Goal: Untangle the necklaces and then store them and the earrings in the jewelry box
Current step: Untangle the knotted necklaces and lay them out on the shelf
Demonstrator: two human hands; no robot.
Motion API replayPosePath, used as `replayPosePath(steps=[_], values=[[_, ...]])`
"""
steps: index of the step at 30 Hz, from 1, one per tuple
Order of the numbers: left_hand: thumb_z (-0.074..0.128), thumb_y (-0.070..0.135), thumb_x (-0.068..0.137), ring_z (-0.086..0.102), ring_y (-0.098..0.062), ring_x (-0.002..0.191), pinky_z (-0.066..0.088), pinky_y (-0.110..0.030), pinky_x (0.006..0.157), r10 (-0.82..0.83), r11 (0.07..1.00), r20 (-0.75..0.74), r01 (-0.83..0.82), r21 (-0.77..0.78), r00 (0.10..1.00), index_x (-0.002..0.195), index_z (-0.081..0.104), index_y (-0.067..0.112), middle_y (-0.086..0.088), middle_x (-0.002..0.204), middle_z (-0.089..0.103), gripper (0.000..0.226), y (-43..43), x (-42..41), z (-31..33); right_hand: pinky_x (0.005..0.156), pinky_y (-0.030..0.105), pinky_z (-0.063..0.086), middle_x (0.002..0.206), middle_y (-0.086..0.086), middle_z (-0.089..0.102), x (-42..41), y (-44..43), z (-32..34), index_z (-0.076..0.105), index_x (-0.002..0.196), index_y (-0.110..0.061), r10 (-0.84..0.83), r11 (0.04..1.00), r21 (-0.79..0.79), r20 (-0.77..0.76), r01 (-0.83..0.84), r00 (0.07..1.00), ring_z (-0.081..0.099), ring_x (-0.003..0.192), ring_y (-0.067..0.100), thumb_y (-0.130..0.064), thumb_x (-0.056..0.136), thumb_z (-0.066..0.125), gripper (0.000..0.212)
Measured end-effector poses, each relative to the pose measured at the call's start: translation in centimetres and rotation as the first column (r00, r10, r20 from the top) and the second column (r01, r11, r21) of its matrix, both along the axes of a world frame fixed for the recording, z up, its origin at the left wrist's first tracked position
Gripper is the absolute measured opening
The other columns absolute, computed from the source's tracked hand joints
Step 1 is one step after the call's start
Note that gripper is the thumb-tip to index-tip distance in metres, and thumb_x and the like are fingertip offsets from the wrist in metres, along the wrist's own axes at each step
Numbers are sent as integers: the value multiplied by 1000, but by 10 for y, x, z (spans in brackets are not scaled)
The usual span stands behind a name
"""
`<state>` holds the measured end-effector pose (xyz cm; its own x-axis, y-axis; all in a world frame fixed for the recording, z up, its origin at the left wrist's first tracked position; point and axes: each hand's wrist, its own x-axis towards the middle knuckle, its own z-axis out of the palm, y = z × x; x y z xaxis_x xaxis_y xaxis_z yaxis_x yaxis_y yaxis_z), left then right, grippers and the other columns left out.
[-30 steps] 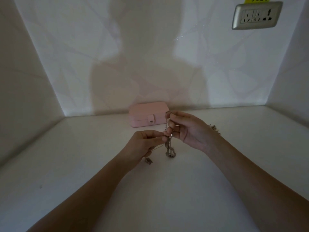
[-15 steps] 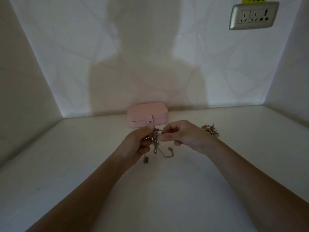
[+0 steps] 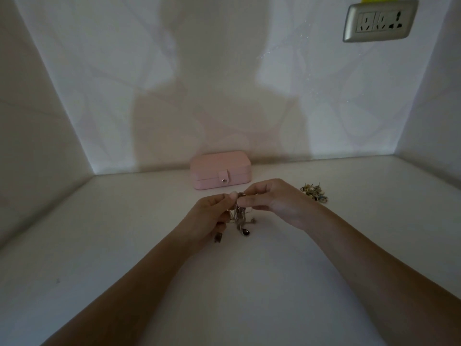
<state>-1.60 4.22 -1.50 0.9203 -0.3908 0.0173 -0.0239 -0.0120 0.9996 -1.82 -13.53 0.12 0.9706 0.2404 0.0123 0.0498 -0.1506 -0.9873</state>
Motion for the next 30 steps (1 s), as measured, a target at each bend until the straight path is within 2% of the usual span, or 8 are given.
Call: replayPosePath(steps=[5, 8, 11, 15, 19, 24, 27, 30], values=[[60, 22, 86, 25, -4, 47, 20, -14, 43, -53, 998, 19, 53, -14, 998, 84, 64, 11, 10, 53, 38, 12, 2, 1, 4, 86, 31, 43, 79, -5, 69, 0, 4, -1, 65, 84, -9, 93, 988, 126, -31, -89, 995, 58, 87, 11, -7, 86, 61, 5], [58, 8, 91, 25, -4, 47, 17, -17, 45, -39, 999, 45, 39, 6, 998, 83, 65, 11, 11, 54, 43, 11, 1, 0, 4, 72, 28, 43, 72, -1, 62, 0, 8, -1, 62, 74, -12, 87, 968, 239, -20, -80, 996, 56, 76, 13, -12, 72, 63, 2], [55, 6, 91, 26, -3, 45, 20, -15, 42, 24, 999, 55, -25, 19, 998, 83, 62, 11, 11, 53, 42, 12, -1, 0, 4, 68, 27, 41, 70, 0, 60, 2, 10, -3, 64, 70, -14, 93, 950, 302, -20, -83, 995, 55, 72, 14, -9, 68, 63, 5], [52, 8, 91, 28, -3, 46, 20, -13, 38, 84, 982, -90, -98, -164, 992, 86, 58, 12, 10, 62, 50, 9, -1, 2, 5, 68, 25, 47, 68, 1, 64, -2, 9, -1, 64, 74, -9, 245, 941, 244, -19, -233, 969, 57, 67, 14, -12, 74, 70, 6], [49, 13, 91, 28, -3, 41, 15, -13, 37, 24, 933, -236, -106, -345, 972, 81, 54, 15, 8, 61, 55, 12, 1, 3, 9, 74, 26, 51, 74, 3, 64, 0, 8, 1, 65, 69, -14, 242, 927, 296, -5, -229, 970, 61, 75, 16, -6, 74, 72, 11], [53, 24, 79, 25, -3, 40, 12, -14, 38, -117, 925, -258, 10, -379, 959, 80, 52, 15, 8, 55, 42, 8, -5, -3, 10, 59, 24, 51, 65, 4, 62, 0, 10, 4, 51, 71, -9, 163, 817, 562, -9, -130, 987, 60, 61, 13, -3, 72, 58, 9], [52, 22, 81, 24, -2, 42, 12, -14, 39, -163, 936, -207, 84, -341, 965, 80, 52, 18, 10, 51, 37, 4, -4, -5, 11, 57, 26, 46, 59, 0, 56, -1, 10, 6, 53, 76, -10, 139, 812, 576, -31, -96, 990, 54, 53, 12, -9, 75, 57, 5], [52, 22, 82, 24, -2, 44, 13, -13, 39, -137, 944, -175, 75, -320, 975, 84, 56, 18, 10, 52, 36, 5, -3, -4, 10, 55, 20, 33, 49, -8, 50, -6, 6, 12, 58, 90, -11, 120, 824, 563, -57, -67, 991, 40, 43, 5, -7, 77, 58, 14]])
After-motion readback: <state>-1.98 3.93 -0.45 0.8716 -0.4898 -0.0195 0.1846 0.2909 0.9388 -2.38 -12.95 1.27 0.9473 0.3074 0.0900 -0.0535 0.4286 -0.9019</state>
